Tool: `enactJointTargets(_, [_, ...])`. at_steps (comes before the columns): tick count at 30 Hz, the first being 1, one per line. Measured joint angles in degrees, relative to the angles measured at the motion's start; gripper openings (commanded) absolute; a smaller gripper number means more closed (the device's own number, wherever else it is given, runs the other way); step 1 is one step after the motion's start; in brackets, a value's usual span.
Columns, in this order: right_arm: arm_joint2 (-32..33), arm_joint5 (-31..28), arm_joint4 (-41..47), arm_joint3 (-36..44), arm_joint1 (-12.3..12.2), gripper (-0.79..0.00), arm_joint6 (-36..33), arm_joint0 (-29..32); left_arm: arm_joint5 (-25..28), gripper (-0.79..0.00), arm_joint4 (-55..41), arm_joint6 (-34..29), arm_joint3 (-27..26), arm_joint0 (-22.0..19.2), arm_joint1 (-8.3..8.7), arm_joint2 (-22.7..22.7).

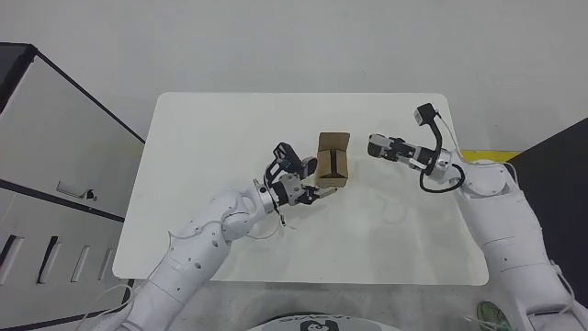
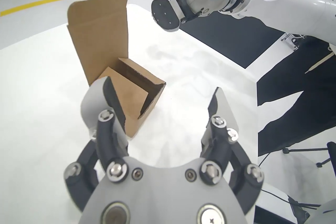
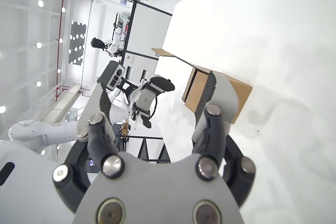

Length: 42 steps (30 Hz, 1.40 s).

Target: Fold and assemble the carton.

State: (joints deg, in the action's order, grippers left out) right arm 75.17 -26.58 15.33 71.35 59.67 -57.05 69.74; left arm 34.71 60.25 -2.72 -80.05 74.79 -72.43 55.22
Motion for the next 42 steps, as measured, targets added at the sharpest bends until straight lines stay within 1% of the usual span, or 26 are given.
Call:
enactJointTargets(6, [0.0, 0.07, -0.06, -0.01, 0.0, -0.785, 0.12, 0.07, -0.44, -0.785, 0.31, -0.13, -0.1, 0.11, 0.01, -0.05])
enactJointTargets(9, [-0.13, 1.19, -0.31, -0.61, 0.09, -0.785, 1.77, -0.47, -0.85, -0.785, 0.62, -0.88, -0.06, 0.73, 0.06, -0.38])
enactJointTargets(13, [-1.27, 1.06, -1.16, -3.04, 0.41, -0.785, 2.45, -3.01, -0.44, -0.785, 0.23, -0.98, 0.06, 1.79, 0.19, -0.58])
enactJointTargets(19, [-4.71, -0.63, -2.37, -7.86, 1.44, -0.785, 3.91, -7.16, -0.32, -0.785, -0.56, -1.29, 0.49, 2.96, 0.08, -1.88])
enactJointTargets(22, [-7.03, -2.11, -2.85, -10.93, 2.25, -0.785, 5.01, -9.45, -0.71, -0.785, -0.6, -1.14, 1.26, 2.6, -0.25, -3.15])
enactJointTargets(31, [-13.06, -8.39, -3.21, -18.82, 4.9, -0.785, 8.51, -15.46, -1.68, -0.785, -1.55, 0.3, 5.34, -0.21, -1.39, -5.93])
enactJointTargets(35, [-15.88, -9.76, -2.42, -22.49, 6.23, -0.785, 7.69, -17.96, -4.12, -0.785, -1.38, 1.84, 7.22, -1.37, -1.95, -6.68])
enactJointTargets(42, [-17.84, -10.72, 0.55, -26.91, 7.38, -0.785, 3.61, -20.12, -8.72, -0.785, -0.26, 3.68, 9.33, -2.27, -2.58, -7.23])
